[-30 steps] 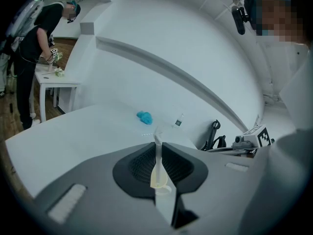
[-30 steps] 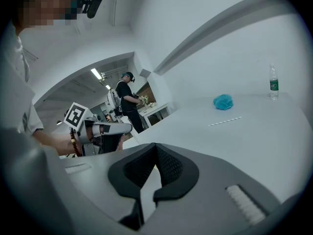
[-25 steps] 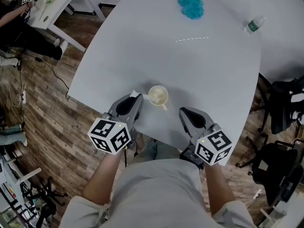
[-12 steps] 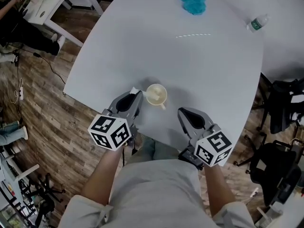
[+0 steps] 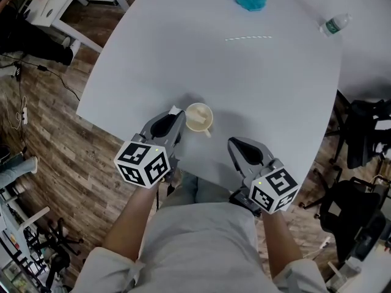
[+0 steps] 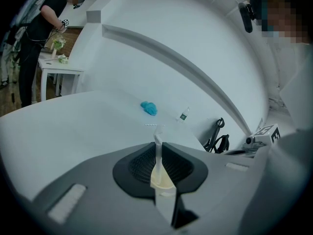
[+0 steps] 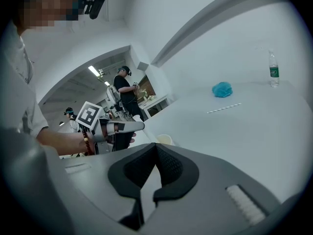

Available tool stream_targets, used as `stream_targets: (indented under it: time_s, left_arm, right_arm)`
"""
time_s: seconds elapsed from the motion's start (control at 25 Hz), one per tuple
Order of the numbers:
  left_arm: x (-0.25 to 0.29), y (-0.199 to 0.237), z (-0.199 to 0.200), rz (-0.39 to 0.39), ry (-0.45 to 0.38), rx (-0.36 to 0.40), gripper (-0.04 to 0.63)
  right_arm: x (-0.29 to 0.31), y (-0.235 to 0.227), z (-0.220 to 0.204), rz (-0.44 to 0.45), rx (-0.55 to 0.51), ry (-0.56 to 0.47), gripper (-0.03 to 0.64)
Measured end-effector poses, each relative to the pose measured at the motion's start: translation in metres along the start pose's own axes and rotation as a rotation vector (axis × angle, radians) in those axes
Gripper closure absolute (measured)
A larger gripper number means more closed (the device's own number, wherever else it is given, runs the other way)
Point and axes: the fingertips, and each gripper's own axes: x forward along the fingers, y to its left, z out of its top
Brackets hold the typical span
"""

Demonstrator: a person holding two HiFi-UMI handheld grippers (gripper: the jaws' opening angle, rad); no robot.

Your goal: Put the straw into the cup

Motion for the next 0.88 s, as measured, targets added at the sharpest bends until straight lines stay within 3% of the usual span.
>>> stream_targets:
  time_s: [0.88]
  left_arm:
    - [0.017, 0.009, -0.014, 0.001, 0.047, 0.000, 0.535]
  right_arm:
    - [0.009, -0.003, -0.005, 0.003, 0.024, 0.013, 0.611]
